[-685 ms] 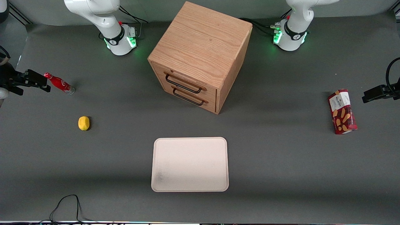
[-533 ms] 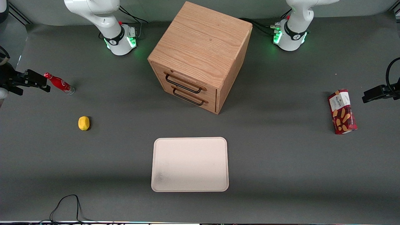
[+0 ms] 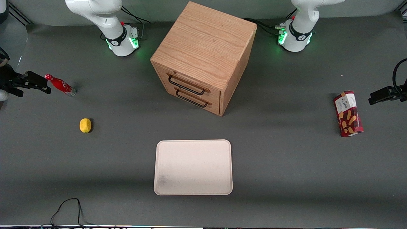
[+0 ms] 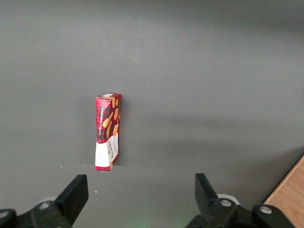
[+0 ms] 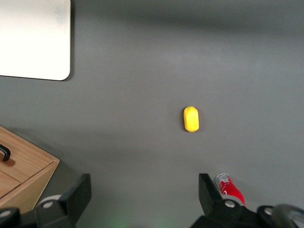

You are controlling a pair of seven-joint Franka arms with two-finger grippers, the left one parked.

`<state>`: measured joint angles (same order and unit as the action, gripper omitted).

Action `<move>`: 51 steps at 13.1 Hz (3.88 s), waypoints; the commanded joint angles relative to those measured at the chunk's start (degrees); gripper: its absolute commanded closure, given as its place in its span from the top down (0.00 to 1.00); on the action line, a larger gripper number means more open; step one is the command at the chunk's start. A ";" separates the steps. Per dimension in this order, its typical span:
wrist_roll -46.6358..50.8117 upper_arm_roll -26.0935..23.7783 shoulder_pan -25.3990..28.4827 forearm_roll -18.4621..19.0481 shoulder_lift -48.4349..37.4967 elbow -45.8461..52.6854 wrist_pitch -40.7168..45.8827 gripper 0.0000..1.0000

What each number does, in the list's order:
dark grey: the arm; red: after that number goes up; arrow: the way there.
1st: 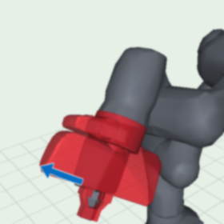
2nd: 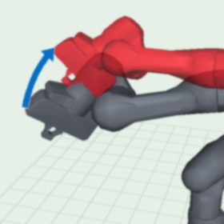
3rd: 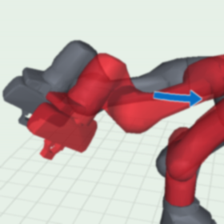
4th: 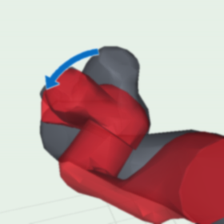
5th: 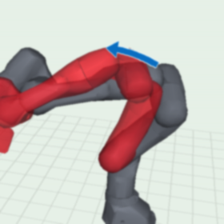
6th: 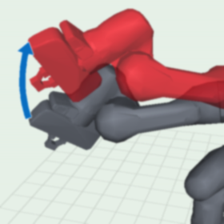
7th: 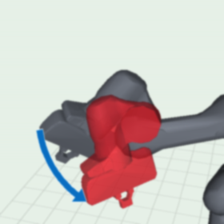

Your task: Place coke bottle on tray

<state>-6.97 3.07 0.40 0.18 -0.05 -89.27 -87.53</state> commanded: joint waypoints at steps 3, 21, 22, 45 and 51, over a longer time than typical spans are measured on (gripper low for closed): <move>0.30 2.37 0.75 0.00 -0.92 -0.90 0.70 1.00; -19.22 23.91 0.66 11.58 -29.46 -29.02 -5.28 1.00; -19.39 24.61 0.66 12.03 -30.88 -30.08 -5.11 1.00; -26.24 36.21 -0.66 15.38 -25.63 -56.62 -38.57 1.00; -30.55 40.61 -0.83 15.38 -20.61 -61.99 -50.18 1.00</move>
<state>-35.63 42.68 0.08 14.57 -22.02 -149.77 -134.23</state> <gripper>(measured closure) 0.000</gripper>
